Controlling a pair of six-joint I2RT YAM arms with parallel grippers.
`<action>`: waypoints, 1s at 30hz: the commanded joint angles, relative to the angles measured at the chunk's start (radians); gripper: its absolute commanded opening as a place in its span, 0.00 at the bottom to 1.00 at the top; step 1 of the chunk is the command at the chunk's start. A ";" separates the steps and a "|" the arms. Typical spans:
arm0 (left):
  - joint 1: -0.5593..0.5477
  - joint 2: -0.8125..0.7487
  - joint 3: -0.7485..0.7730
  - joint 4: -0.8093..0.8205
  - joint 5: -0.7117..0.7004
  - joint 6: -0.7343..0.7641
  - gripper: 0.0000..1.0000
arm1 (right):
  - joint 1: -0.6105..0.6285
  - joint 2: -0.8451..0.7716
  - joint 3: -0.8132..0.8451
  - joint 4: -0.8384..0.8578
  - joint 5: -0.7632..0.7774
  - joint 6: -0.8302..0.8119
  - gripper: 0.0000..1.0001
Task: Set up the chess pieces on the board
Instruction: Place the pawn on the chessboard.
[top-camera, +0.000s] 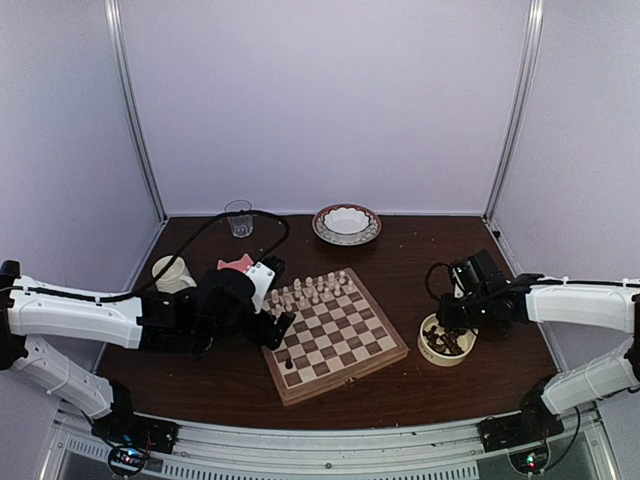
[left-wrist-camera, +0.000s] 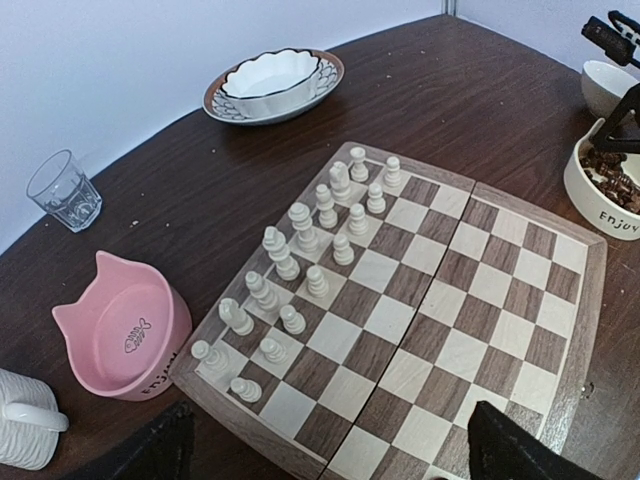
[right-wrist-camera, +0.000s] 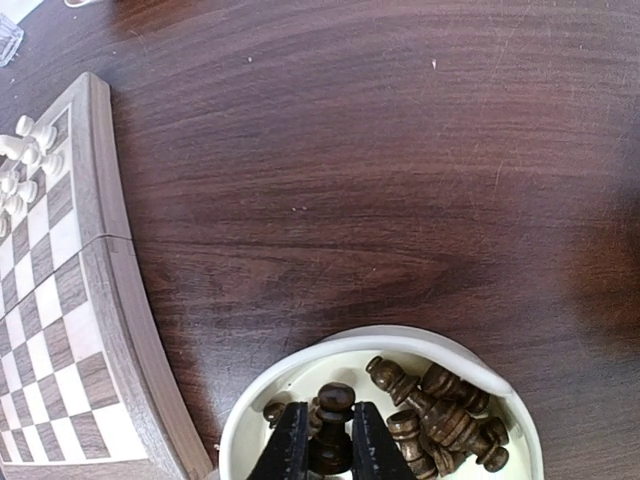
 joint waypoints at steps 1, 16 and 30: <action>0.002 -0.021 0.029 0.025 0.007 0.009 0.95 | 0.030 -0.036 -0.010 -0.014 0.052 -0.029 0.14; 0.023 -0.016 0.020 0.117 0.301 0.008 0.95 | 0.344 -0.050 0.020 0.198 -0.036 -0.180 0.12; 0.143 0.031 0.012 0.172 0.636 -0.100 0.87 | 0.529 0.305 0.267 0.177 0.119 -0.302 0.08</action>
